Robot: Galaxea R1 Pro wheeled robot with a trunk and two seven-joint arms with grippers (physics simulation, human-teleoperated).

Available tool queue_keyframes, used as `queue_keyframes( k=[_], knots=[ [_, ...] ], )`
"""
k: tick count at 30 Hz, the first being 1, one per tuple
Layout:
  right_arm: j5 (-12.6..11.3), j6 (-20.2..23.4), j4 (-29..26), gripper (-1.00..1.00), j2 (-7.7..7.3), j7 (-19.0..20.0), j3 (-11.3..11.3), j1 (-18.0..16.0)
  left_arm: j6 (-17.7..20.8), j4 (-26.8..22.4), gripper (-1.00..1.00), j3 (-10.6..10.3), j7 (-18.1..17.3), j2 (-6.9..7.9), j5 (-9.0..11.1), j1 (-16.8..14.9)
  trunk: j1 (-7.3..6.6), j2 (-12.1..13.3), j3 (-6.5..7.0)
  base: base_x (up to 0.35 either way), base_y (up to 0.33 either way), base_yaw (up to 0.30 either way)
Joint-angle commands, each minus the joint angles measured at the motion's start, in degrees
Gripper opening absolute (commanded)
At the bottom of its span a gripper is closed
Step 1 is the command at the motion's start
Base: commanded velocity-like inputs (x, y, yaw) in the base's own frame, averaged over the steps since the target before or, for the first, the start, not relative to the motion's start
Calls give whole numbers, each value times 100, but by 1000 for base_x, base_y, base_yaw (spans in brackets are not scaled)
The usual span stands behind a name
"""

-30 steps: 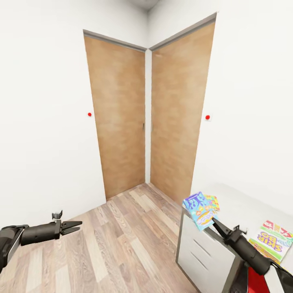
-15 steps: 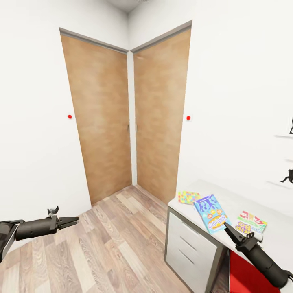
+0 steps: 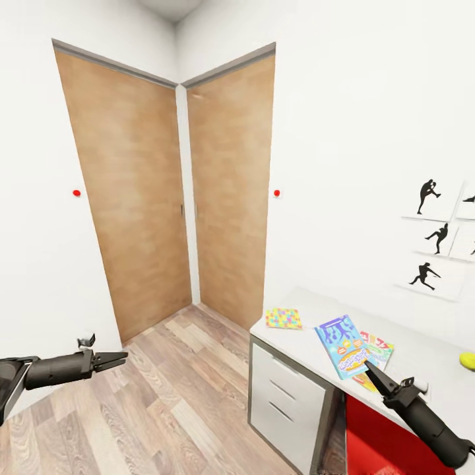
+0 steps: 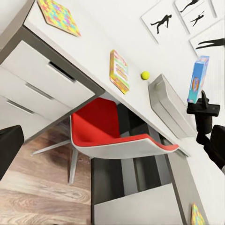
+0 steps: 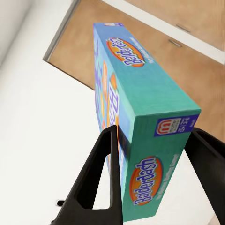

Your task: Put all the toys in the child's room - the three board games (two on the bed and one on the table), the two jigsaw puzzles on the table, and the tennis ball on the table - inside the toy box on the table in the child's room.

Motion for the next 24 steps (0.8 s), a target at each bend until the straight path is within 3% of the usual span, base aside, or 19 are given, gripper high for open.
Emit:
queue_keyframes(
  k=[1,16,20,24],
  knots=[
    [-20,47,1,-100,0,28,-7,-4,61,-2,100,4,-26,2,-9,1,2,-4,2,0,0,-260],
    [-18,39,19,-100,-2,87,-11,-4,53,-2,100,4,-26,3,-22,1,2,-4,65,0,0,-258],
    [-19,40,21,-100,-2,67,-18,-4,53,-2,100,4,-26,3,-22,1,2,-4,71,0,0,-91],
    [-19,49,22,-100,4,59,-191,-4,53,-2,100,4,-26,3,-19,1,2,-4,65,0,0,-83]
  ],
)
